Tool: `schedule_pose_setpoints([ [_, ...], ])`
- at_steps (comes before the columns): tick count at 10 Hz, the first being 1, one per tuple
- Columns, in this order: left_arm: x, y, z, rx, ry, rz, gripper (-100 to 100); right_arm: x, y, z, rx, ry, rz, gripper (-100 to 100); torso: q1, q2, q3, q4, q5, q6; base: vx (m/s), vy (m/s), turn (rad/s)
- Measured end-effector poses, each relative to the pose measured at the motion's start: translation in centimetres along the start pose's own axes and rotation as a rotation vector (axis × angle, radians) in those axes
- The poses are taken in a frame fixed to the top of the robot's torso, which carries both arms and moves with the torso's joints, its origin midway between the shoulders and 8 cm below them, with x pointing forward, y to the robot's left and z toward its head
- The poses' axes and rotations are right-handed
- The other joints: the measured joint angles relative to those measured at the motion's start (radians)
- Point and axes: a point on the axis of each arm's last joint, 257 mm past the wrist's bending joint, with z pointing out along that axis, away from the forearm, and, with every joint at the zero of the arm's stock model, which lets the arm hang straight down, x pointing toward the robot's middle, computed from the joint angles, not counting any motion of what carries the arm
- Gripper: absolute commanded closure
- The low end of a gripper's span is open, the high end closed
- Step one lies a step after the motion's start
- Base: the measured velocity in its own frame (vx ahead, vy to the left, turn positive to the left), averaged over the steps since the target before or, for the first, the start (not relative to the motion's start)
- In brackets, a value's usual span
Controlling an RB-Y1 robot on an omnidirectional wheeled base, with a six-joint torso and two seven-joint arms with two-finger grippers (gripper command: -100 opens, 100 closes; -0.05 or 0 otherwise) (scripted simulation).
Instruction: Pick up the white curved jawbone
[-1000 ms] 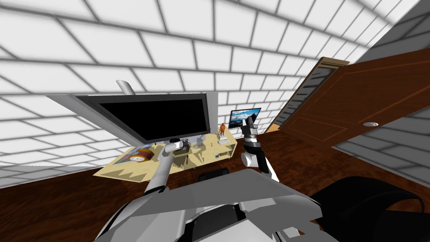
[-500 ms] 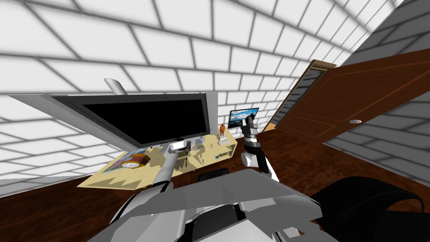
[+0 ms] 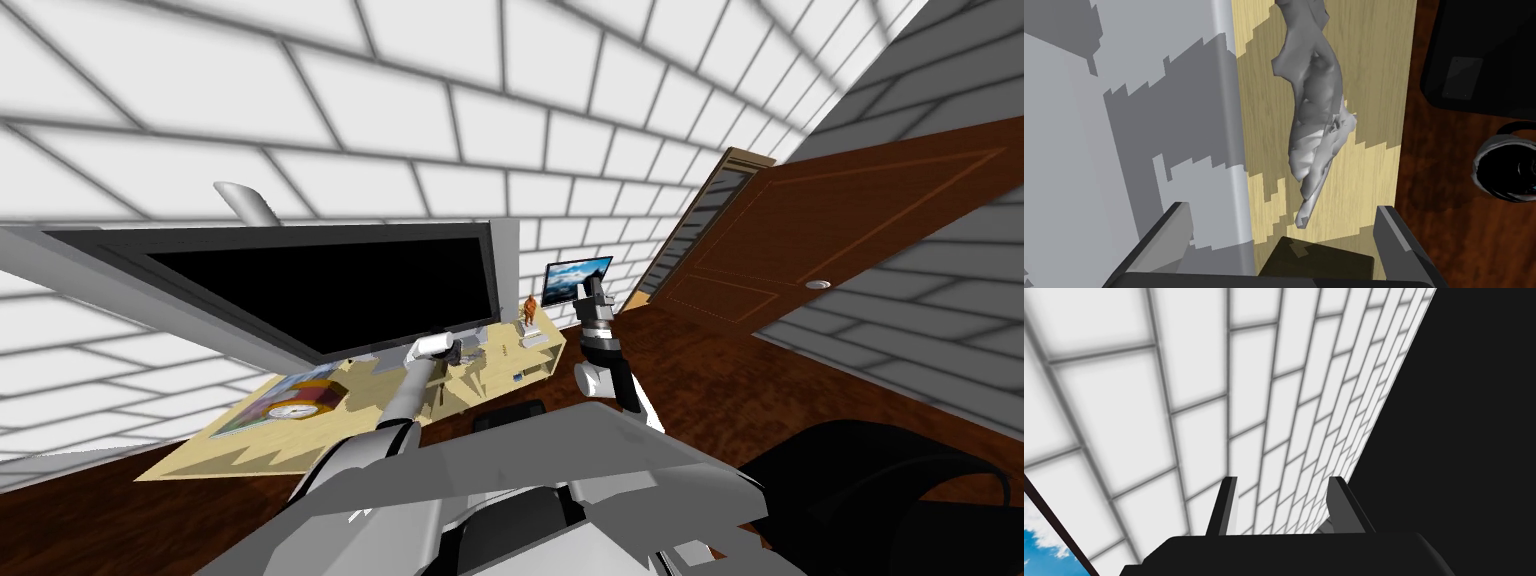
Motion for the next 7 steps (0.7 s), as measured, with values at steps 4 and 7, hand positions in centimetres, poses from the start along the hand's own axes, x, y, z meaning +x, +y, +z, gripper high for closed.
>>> schedule_pose_setpoints([
  [4,2.0,3.2,0.7,-0.123,0.003,-0.004,-100,0.0,0.0,0.0,0.0,0.0,0.0,0,0.0,0.001,0.001,0.0,0.0,-0.001,0.051,0.042,-0.061],
  [7,4.1,5.5,1.6,-0.207,0.0,0.002,-100,0.0,0.0,0.0,0.0,0.0,0.0,0,-0.001,0.001,0.001,0.0,0.0,0.0,0.049,0.033,-0.063],
])
